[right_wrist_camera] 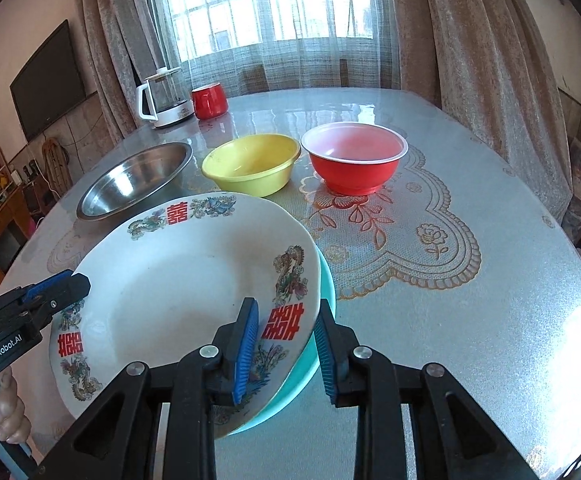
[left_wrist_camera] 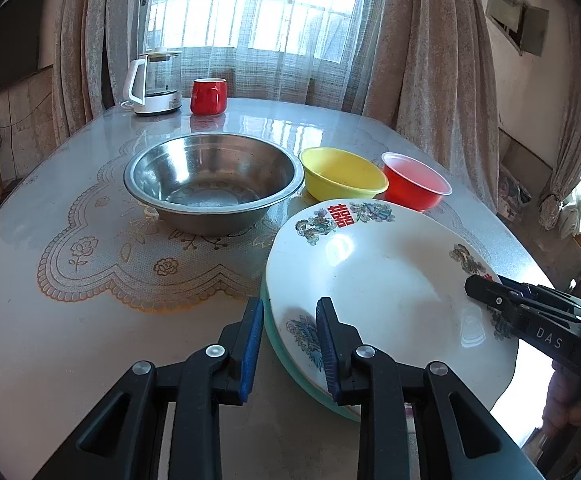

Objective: Organize plates and bowls

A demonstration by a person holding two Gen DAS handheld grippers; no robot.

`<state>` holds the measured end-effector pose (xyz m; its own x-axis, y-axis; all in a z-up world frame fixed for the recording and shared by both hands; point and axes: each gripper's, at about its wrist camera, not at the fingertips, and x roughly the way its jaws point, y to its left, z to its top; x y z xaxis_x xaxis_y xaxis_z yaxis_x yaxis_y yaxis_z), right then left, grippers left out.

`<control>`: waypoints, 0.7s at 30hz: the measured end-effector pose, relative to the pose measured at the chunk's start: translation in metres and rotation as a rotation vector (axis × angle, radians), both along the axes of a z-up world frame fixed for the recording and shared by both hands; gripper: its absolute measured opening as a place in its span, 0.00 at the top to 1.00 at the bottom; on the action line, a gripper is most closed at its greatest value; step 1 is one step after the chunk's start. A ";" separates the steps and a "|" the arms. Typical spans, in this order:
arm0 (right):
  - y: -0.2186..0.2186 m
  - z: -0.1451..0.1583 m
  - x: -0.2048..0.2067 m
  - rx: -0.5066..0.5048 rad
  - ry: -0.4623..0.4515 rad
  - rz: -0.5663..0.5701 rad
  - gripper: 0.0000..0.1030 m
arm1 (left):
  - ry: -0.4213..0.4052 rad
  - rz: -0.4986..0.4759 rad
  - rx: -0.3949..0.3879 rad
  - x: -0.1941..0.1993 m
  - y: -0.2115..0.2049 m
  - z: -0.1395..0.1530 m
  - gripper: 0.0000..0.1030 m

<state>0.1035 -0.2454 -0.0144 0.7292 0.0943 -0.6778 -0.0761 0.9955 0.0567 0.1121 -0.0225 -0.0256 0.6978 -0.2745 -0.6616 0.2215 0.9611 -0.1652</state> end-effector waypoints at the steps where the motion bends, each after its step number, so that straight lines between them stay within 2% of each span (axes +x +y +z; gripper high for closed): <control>1: -0.001 0.000 0.001 0.002 -0.004 0.001 0.74 | -0.001 -0.001 0.003 0.000 -0.001 0.000 0.73; 11: -0.007 -0.001 0.003 0.073 0.023 0.010 0.72 | 0.025 0.035 -0.056 0.002 0.016 0.005 0.72; 16: -0.009 0.014 0.000 0.069 -0.025 -0.017 0.69 | 0.016 0.076 -0.060 0.005 0.036 0.011 0.72; 21: 0.004 0.030 0.008 0.099 -0.044 0.031 0.69 | 0.030 0.136 -0.101 0.013 0.062 0.012 0.72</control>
<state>0.1119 -0.2416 0.0158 0.7539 0.1826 -0.6311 -0.1119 0.9822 0.1506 0.1252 0.0399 -0.0131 0.7135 -0.2449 -0.6565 0.0842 0.9601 -0.2666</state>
